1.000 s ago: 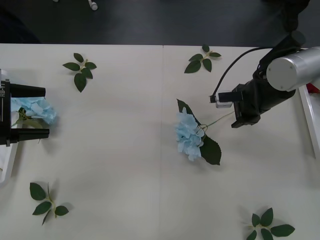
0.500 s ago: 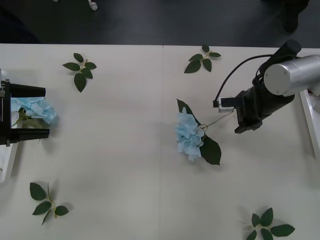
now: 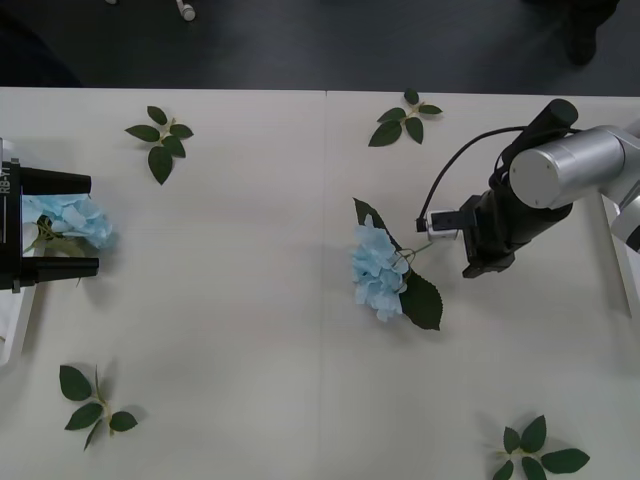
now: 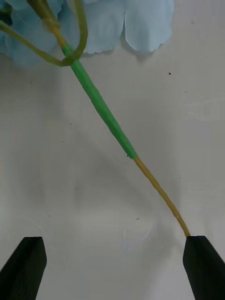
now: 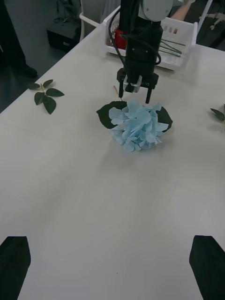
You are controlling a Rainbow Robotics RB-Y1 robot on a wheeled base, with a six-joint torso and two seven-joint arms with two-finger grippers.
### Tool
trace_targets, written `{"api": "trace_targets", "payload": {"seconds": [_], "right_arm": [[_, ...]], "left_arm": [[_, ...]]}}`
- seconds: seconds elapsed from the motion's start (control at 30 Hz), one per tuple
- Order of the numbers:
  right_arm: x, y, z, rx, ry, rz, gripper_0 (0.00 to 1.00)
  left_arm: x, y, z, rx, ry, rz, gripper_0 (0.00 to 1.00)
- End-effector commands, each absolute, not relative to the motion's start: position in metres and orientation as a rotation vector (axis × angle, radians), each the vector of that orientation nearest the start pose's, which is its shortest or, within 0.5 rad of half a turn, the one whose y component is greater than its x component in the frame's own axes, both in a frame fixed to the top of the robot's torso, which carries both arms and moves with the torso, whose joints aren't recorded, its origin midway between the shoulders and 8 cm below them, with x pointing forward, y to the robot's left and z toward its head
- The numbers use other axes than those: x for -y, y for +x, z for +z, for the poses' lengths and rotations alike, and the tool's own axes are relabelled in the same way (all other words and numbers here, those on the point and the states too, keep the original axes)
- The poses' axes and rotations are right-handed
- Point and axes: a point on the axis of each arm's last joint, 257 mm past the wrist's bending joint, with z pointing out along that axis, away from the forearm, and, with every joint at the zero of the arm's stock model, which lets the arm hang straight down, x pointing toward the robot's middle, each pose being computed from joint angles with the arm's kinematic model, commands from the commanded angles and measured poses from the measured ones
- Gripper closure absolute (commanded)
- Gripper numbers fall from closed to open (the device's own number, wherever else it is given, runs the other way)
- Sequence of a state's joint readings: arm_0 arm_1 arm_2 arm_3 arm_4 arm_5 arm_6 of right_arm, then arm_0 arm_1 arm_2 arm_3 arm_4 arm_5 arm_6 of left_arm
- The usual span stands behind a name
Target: Put the red flowers into the right box and the blue flowers into the left box
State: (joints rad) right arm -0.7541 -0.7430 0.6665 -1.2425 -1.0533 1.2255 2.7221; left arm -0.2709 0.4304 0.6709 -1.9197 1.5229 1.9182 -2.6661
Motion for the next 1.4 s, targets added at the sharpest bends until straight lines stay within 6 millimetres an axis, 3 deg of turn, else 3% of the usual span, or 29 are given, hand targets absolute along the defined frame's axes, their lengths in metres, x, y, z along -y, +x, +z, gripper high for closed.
{"api": "trace_targets", "payload": {"seconds": [0.03,0.4,1.0,1.4], "right_arm": [[0.208,0.515,-0.31,-1.932,-2.009,-0.096,0.14],[0.183,0.512,-0.303,-1.905,-1.945,0.018,0.14],[0.189,0.534,-0.29,-1.875,-1.82,-0.01,0.14],[0.184,0.531,-0.319,-1.816,-1.918,-0.113,0.14]], "left_arm": [[-0.243,0.365,-0.094,-1.58,1.382,-0.474,0.0],[-0.243,0.365,-0.094,-1.58,1.382,-0.474,0.0],[-0.243,0.365,-0.094,-1.58,1.382,-0.474,0.0],[-0.243,0.365,-0.094,-1.58,1.382,-0.474,0.0]]}}
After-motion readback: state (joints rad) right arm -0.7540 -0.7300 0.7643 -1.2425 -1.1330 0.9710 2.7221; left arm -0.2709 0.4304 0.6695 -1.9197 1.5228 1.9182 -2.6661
